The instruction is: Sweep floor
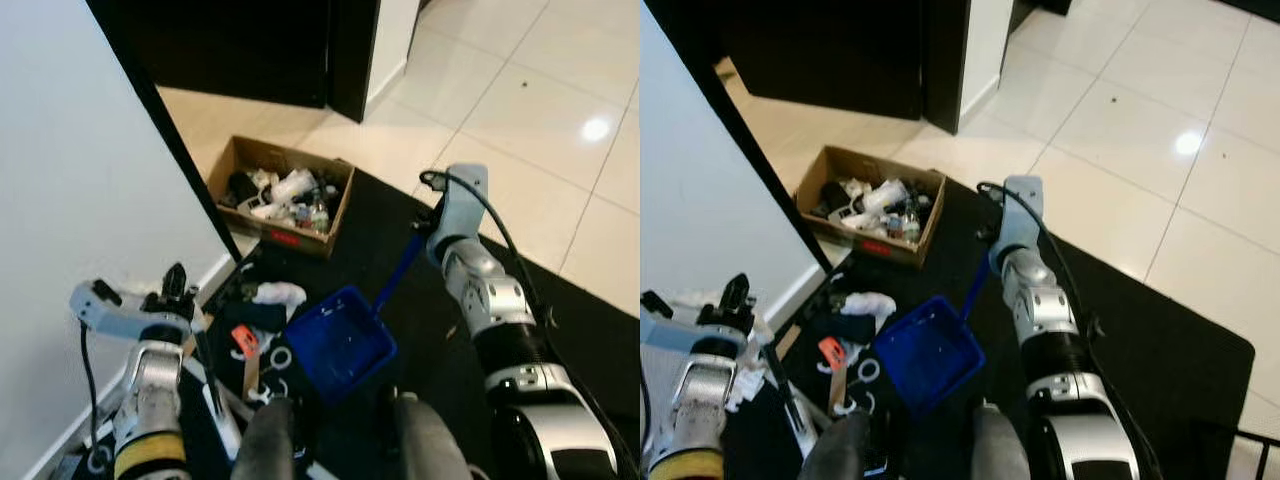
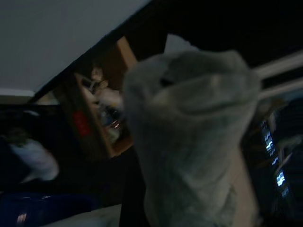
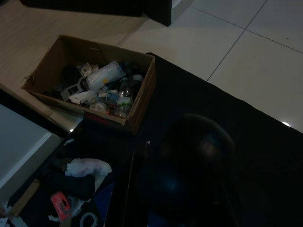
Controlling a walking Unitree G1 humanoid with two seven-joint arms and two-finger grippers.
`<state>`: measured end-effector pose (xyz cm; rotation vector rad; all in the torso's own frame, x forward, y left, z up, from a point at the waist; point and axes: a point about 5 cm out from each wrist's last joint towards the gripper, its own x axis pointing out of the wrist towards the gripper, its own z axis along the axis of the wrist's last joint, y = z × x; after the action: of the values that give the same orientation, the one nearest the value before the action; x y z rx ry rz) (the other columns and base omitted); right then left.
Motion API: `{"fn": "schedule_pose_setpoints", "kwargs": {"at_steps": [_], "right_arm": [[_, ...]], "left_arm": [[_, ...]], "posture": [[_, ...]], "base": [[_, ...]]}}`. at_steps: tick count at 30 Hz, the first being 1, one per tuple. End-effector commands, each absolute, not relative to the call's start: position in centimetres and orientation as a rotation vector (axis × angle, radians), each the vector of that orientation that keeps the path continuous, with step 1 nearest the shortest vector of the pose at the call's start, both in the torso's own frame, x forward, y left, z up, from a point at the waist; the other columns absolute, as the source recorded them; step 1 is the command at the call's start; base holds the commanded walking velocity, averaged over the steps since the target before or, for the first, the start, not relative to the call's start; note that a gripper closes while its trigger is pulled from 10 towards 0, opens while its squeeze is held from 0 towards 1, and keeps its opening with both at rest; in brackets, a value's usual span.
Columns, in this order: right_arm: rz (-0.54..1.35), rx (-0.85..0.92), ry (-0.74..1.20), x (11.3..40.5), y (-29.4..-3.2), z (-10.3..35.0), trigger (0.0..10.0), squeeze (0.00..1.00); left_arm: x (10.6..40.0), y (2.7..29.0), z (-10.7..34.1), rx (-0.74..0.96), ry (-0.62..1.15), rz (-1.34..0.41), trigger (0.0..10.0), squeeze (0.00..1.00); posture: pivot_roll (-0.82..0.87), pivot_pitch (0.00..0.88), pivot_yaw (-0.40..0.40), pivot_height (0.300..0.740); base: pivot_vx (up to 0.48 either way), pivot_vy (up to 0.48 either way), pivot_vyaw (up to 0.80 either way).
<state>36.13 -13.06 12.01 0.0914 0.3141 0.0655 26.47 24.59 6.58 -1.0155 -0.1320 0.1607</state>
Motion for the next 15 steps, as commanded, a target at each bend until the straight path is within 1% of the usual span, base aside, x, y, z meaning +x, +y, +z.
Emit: {"fn": "schedule_pose_setpoints", "kwargs": {"at_steps": [1, 3, 4, 7, 8, 9, 12, 15], "right_arm": [[0.073, 0.11, 0.408, 35.2, -13.1, 9.9, 10.0, 0.0], [0.068, 0.107, 0.409, 35.2, -13.3, 9.9, 10.0, 0.0], [0.068, 0.107, 0.409, 35.2, -13.3, 9.9, 10.0, 0.0], [0.068, 0.106, 0.409, 35.1, -13.3, 10.0, 10.0, 0.0], [0.068, 0.106, 0.409, 35.1, -13.3, 10.0, 10.0, 0.0], [0.068, 0.108, 0.409, 35.1, -13.2, 10.0, 10.0, 0.0], [0.07, 0.111, 0.408, 35.1, -13.1, 10.1, 10.0, 0.0], [0.069, 0.112, 0.408, 35.1, -13.2, 10.2, 10.0, 0.0]], "left_arm": [[26.7, 23.4, 6.5, -1.127, -0.154, 0.145, 10.0, 0.0], [27.4, 21.4, 7.5, -1.208, -0.185, 0.088, 10.0, 0.0], [27.4, 21.4, 7.5, -1.208, -0.185, 0.088, 10.0, 0.0], [28.1, 17.9, 9.4, -1.294, -0.182, -0.033, 10.0, 0.0], [28.1, 17.9, 9.4, -1.294, -0.182, -0.033, 10.0, 0.0], [28.2, 17.0, 9.8, -1.309, -0.177, -0.069, 10.0, 0.0], [28.6, 15.4, 10.6, -1.362, -0.165, -0.129, 10.0, 0.0], [28.8, 14.4, 11.3, -1.382, -0.162, -0.172, 10.0, 0.0]], "posture": [[-0.07, 0.27, -0.02, 0.74], [-0.08, 0.273, -0.025, 0.74], [-0.08, 0.273, -0.025, 0.74], [-0.08, 0.274, -0.021, 0.74], [-0.08, 0.274, -0.021, 0.74], [-0.08, 0.274, -0.021, 0.74], [-0.09, 0.275, -0.022, 0.74], [-0.09, 0.275, -0.022, 0.74]], "base": [[0.0, 0.0, 0.0], [0.0, 0.0, 0.0], [0.0, 0.0, 0.0], [0.0, 0.0, 0.0], [0.0, 0.0, 0.0], [0.0, 0.0, 0.0], [0.0, 0.0, 0.0], [0.0, 0.0, 0.0]]}}
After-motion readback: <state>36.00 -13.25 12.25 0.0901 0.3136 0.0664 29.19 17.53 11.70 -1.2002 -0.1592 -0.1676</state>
